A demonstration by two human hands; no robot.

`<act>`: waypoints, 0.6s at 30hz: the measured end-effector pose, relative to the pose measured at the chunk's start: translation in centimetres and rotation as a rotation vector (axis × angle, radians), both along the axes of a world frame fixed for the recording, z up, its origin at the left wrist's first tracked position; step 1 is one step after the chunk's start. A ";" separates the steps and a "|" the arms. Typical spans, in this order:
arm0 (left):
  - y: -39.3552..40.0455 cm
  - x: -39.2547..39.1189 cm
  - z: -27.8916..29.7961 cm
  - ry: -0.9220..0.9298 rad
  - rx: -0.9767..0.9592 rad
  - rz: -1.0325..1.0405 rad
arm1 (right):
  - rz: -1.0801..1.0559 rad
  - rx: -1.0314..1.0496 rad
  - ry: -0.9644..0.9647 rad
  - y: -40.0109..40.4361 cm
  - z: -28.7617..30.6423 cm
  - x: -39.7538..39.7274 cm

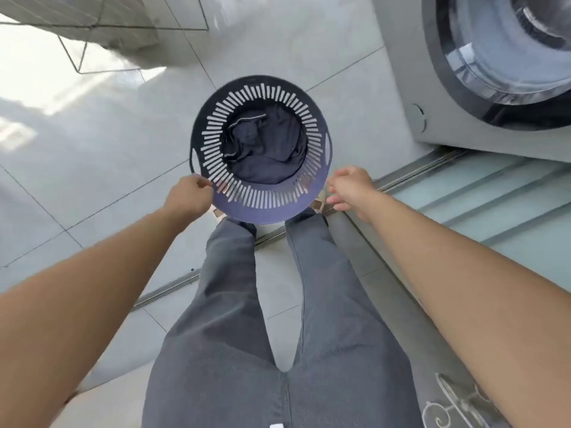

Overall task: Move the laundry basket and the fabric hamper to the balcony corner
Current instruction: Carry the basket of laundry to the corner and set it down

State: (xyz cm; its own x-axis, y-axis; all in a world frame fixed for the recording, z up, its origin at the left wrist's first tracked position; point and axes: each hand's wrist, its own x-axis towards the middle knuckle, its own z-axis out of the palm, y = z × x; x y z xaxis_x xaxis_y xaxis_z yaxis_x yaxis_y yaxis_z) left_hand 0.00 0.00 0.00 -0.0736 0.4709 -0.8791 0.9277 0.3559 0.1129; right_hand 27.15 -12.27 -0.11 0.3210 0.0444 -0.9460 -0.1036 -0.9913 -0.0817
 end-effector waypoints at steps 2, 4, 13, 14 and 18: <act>0.8 0.9 -0.8 0.013 0.029 -0.047 | 0.029 -0.003 -0.026 0.8 -0.7 0.7; 1.9 1.8 -1.9 0.031 0.042 -0.072 | 0.034 0.002 -0.021 1.7 -1.4 1.2; 3.6 1.4 -6.0 0.257 0.000 -0.067 | 0.272 0.009 -0.029 5.2 -6.1 1.4; 3.3 0.9 -6.3 0.216 -0.027 -0.006 | 0.275 0.008 -0.008 5.3 -6.6 1.3; 1.4 -0.4 -7.2 0.023 -0.066 0.272 | 0.184 0.042 0.058 4.3 -7.6 1.4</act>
State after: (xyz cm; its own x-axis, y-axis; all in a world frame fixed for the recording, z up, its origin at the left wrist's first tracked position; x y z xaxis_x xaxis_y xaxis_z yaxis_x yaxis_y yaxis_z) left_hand -0.37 1.42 -7.22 -0.2101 0.3726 -0.9039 0.7989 0.5984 0.0610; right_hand 28.54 -8.00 -7.74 0.2488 0.1369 -0.9588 0.0729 -0.9898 -0.1224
